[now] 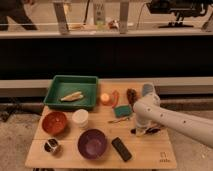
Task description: Place brush in tray
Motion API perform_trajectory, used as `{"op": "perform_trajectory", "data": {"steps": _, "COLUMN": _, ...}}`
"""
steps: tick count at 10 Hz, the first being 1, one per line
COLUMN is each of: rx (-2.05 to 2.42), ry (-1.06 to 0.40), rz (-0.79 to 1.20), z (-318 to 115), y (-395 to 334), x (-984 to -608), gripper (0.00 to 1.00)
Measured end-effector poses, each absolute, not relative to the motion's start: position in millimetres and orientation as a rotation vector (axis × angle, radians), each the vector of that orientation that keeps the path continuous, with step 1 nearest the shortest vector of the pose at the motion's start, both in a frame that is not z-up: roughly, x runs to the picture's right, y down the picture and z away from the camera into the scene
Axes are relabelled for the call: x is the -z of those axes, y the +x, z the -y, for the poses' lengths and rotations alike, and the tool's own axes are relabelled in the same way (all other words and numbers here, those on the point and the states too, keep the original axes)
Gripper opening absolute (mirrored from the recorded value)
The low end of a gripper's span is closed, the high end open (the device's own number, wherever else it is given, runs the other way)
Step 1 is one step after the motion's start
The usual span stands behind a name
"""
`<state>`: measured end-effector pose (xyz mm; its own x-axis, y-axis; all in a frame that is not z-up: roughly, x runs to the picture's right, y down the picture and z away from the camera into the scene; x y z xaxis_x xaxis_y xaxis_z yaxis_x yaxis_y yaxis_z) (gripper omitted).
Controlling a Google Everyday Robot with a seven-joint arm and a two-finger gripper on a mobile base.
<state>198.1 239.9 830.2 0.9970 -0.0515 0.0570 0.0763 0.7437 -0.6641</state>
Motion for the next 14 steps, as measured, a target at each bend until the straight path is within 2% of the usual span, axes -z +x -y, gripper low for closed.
{"op": "perform_trajectory", "data": {"steps": 3, "rx": 0.098, "ry": -0.677, "rz": -0.016, "z": -228.6, "y": 182.1, "x": -807.1, "gripper": 0.0}}
{"op": "perform_trajectory", "data": {"steps": 7, "rx": 0.131, "ry": -0.575, "rz": -0.045, "z": -165.8, "y": 152.0, "x": -733.9, "gripper": 0.0}}
{"op": "perform_trajectory", "data": {"steps": 14, "rx": 0.208, "ry": -0.412, "rz": -0.059, "z": -93.6, "y": 106.5, "x": -676.7, "gripper": 0.0}}
